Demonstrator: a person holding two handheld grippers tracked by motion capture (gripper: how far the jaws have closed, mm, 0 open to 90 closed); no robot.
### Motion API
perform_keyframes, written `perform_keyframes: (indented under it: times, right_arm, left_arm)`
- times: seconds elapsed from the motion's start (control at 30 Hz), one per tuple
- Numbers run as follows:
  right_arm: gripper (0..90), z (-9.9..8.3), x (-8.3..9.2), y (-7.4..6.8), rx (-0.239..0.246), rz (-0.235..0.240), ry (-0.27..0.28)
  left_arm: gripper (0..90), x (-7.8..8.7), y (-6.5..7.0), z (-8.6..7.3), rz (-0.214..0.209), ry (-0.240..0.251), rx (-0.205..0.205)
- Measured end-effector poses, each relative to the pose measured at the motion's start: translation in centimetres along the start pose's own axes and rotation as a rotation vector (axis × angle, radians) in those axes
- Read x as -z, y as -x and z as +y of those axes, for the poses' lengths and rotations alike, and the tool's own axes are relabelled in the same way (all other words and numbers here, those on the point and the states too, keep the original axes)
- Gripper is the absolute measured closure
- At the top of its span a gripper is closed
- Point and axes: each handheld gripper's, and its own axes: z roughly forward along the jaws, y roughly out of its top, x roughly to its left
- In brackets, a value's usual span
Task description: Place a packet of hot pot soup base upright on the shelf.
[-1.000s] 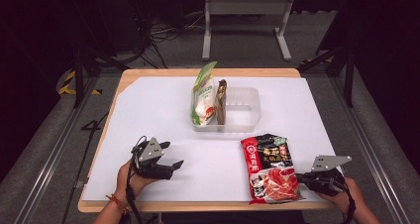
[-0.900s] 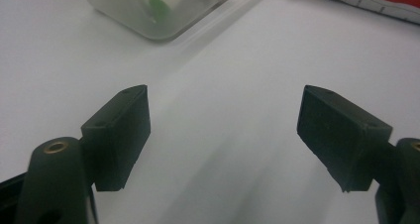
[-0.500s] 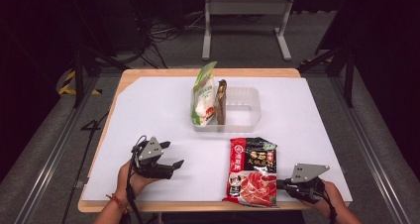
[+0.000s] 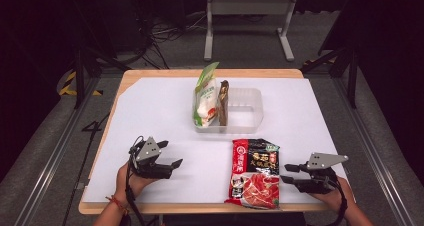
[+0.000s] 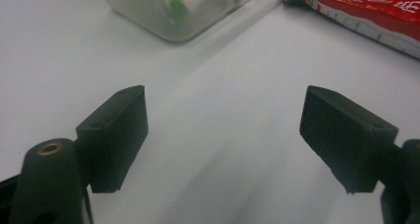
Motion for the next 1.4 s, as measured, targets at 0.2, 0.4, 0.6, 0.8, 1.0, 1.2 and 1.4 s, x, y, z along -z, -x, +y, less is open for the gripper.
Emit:
perform_keyframes:
  times: [0.2,0.4,0.6,0.8,1.0,1.2,1.4]
  right_arm:
    - [41.2,0.6,-0.5,0.1,0.008,0.018,-0.018]
    - [27.2,1.0,-0.8,0.3,0.009,0.039,-0.051]
    - [29.6,1.1,-0.9,0.7,-0.018,0.033,-0.042]
    - [29.4,2.1,-1.3,1.4,-0.009,-0.016,-0.030]
    - [29.1,2.8,-2.0,2.6,-0.022,-0.033,-0.042]
    - [31.5,3.7,-2.3,4.0,-0.089,-0.028,0.001]
    - [32.1,4.4,-3.6,5.5,-0.167,0.004,0.010]
  left_arm:
    - [19.1,0.4,0.0,-0.3,0.012,-0.005,-0.004]
    - [19.0,0.6,0.1,-0.4,0.015,-0.009,-0.001]
    - [19.0,0.3,0.2,-0.2,0.008,-0.008,-0.009]
    - [19.0,0.1,0.2,-0.3,0.012,-0.022,-0.006]
    - [19.0,0.0,0.8,0.1,0.016,-0.023,-0.037]
    - [18.8,-0.2,0.7,0.0,0.019,-0.031,-0.038]
    - [18.7,-0.2,0.5,0.0,0.023,-0.035,-0.031]
